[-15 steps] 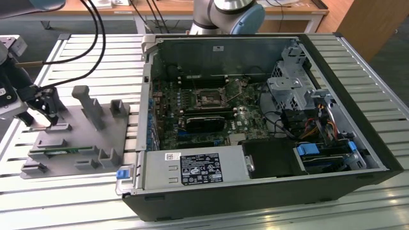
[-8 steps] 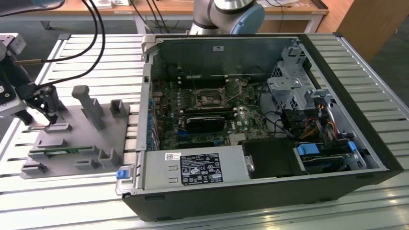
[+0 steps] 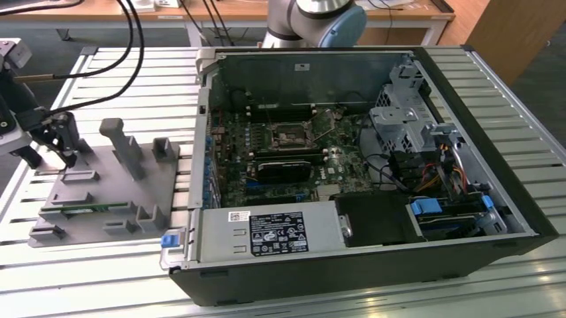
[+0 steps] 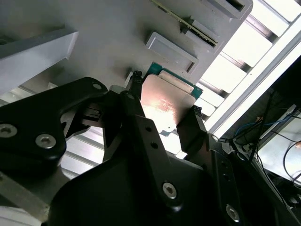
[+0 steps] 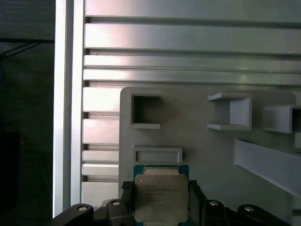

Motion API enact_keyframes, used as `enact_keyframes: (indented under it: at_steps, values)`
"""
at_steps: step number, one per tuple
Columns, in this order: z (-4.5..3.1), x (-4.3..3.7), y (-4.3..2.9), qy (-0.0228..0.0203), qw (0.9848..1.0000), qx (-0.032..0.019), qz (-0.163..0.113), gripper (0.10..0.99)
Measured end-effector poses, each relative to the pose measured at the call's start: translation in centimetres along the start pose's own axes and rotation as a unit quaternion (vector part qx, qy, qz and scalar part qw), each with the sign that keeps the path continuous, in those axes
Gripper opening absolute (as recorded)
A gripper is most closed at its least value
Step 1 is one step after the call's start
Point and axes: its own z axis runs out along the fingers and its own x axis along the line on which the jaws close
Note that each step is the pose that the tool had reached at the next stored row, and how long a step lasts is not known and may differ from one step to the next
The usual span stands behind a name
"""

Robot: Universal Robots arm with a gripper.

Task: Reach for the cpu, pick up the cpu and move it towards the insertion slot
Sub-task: 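Pick up the cpu and move it towards the insertion slot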

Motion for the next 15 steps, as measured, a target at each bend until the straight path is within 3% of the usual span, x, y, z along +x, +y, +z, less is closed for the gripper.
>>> enact_keyframes:
  at_steps: [15]
  values:
    - [-1.98, -0.03, 0.32, 0.0, 1.0, 0.0017, 0.0, 0.545]
